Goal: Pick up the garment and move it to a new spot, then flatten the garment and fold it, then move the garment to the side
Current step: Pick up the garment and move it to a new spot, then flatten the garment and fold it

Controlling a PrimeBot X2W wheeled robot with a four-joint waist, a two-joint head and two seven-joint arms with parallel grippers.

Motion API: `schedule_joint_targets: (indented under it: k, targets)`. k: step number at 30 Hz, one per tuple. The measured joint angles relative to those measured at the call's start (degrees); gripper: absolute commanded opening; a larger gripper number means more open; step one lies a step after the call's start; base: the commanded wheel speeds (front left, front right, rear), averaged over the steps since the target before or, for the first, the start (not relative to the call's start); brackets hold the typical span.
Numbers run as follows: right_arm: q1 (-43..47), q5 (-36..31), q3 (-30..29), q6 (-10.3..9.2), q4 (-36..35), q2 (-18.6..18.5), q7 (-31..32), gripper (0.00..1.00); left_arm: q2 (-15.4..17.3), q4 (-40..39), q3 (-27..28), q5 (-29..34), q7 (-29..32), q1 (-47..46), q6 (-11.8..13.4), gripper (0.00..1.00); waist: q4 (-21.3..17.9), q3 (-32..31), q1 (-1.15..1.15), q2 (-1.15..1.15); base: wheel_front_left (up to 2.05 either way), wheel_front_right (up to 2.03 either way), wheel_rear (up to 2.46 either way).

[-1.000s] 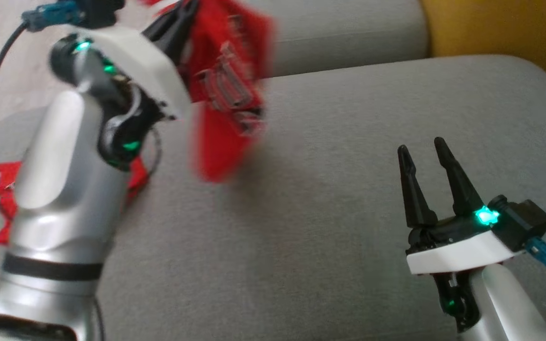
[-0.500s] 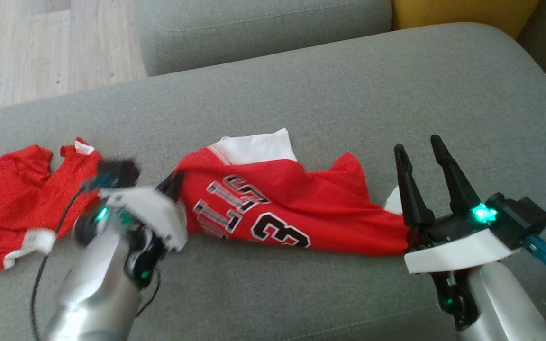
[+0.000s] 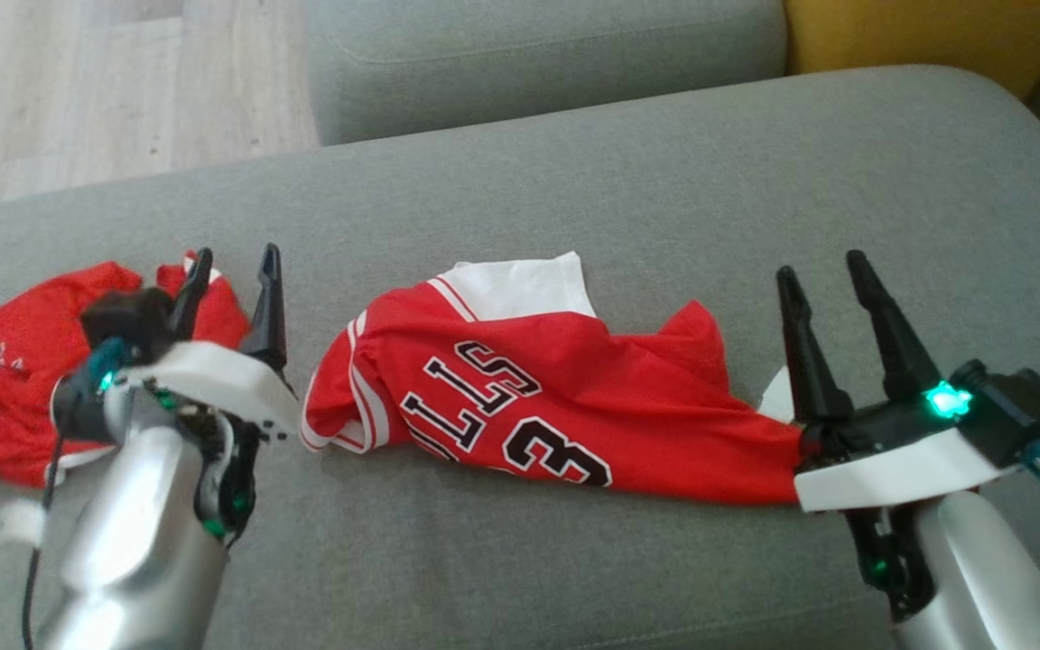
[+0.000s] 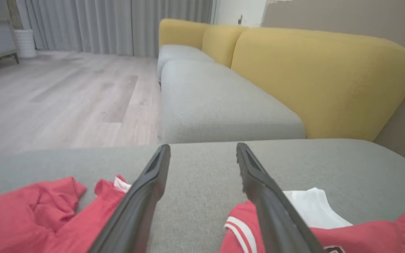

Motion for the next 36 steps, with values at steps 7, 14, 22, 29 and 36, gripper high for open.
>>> schedule_joint_targets:
  k: [7,14,22,29,36]
  targets:
    - [2.9,0.0,-2.8,0.00,0.4,0.0,0.0,1.00,-1.1,-17.6,1.7,6.8,0.0,16.8,7.8,1.00,1.7,-0.3,0.00,0.00,0.00,0.00,0.00]
    - [4.7,-0.1,-5.3,0.00,0.8,-0.1,0.0,1.00,-3.5,-22.0,3.4,7.9,0.0,23.4,8.7,1.00,2.8,0.3,0.00,0.00,0.00,0.00,0.00]
    - [4.5,-1.7,-5.2,0.00,1.5,-0.4,0.0,1.00,-3.6,-21.7,4.5,9.0,0.0,23.3,7.9,1.00,2.7,0.2,0.00,0.00,0.00,0.00,0.00]
    - [4.5,-3.2,-5.8,0.00,2.6,-0.3,0.0,1.00,-2.9,-19.4,3.5,9.2,3.4,19.5,4.0,1.00,1.6,0.0,0.00,0.00,0.00,0.00,0.00]
    - [4.1,-3.1,-5.2,0.00,2.8,0.1,0.0,1.00,0.1,-11.5,-0.7,5.2,28.8,2.1,-4.6,1.00,-1.8,0.0,0.00,0.00,0.00,0.00,0.00]
